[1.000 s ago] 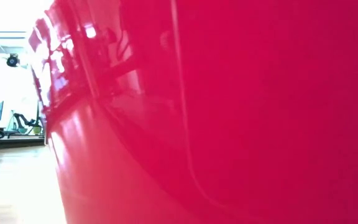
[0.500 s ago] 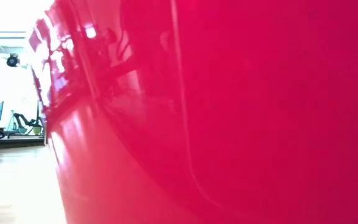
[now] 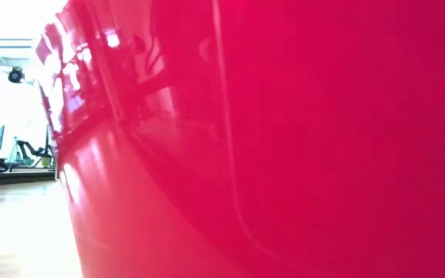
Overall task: Pick & Place Mini bowls
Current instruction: Stack the orange bowl on top of the orange bowl on the shelf
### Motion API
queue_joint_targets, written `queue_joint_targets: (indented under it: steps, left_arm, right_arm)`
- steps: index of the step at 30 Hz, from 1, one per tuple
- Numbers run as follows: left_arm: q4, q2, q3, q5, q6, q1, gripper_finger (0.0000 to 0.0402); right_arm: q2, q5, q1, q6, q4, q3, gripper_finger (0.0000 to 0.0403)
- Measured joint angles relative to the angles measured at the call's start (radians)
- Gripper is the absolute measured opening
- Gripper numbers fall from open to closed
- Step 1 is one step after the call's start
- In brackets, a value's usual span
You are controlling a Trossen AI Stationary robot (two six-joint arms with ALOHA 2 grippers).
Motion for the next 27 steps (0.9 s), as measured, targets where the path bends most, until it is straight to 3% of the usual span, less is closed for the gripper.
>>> queue_joint_targets:
  steps: [27]
  left_arm:
    - [0.158,0.117,0.0,-0.001,0.025,-0.006,0.0003]
  right_arm:
    - [-0.061,0.002,0.02,0.105,-0.058,0.0,0.0008]
